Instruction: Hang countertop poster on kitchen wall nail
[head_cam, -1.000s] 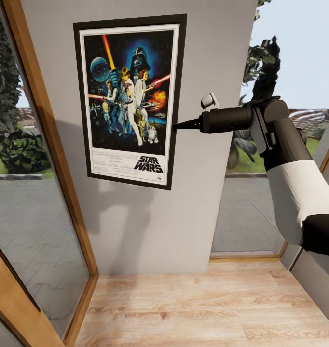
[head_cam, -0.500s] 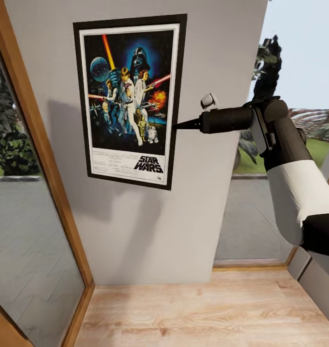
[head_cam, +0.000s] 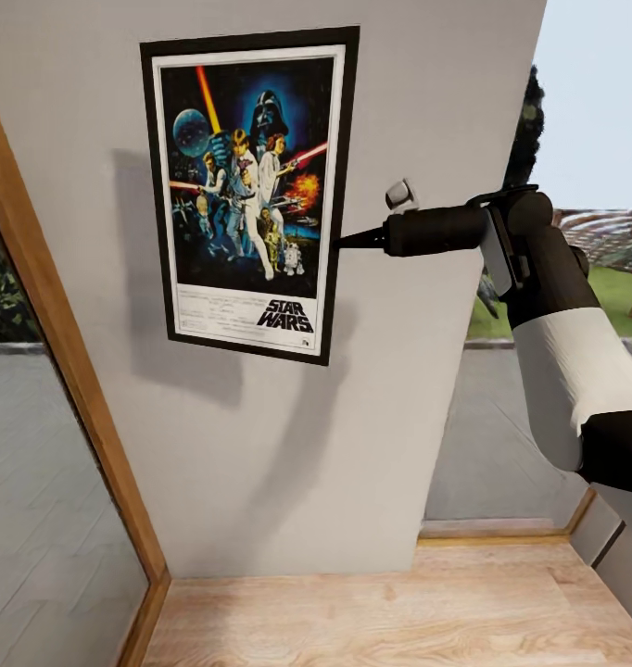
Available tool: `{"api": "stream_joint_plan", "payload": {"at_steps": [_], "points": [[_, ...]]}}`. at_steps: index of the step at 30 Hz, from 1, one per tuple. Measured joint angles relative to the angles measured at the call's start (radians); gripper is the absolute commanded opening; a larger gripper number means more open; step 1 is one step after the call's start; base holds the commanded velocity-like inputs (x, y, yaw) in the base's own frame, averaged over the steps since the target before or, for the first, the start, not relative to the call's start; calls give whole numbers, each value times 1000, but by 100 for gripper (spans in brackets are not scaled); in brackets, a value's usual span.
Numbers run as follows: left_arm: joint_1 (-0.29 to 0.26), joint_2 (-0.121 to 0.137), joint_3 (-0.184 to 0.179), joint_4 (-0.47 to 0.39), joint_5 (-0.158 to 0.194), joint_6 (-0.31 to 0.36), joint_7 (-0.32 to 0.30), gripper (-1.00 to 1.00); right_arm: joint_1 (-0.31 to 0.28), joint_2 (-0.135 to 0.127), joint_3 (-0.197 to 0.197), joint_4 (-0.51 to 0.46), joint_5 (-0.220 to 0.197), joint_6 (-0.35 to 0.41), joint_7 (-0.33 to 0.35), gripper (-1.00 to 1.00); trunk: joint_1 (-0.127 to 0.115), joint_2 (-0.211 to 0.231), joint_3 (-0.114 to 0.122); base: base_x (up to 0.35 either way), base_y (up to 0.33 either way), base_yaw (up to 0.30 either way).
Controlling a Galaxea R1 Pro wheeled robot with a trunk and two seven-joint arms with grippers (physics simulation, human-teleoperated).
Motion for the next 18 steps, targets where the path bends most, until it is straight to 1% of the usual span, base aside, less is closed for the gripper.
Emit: {"api": "stream_joint_plan", "payload": {"at_steps": [7, 14, 18], "points": [[0, 0, 0, 0, 0, 0, 0, 100, 0, 0, 0, 0, 0, 0, 0, -100, 0, 0, 0, 331, 0, 0], [0, 0, 0, 0, 0, 1, 0, 100, 0, 0, -1, 0, -1, 0, 0, -100, 0, 0, 0, 253, 0, 0], [0, 0, 0, 0, 0, 1, 0, 100, 0, 0, -1, -1, 0, 0, 0, -100, 0, 0, 0, 306, 0, 0]]}}
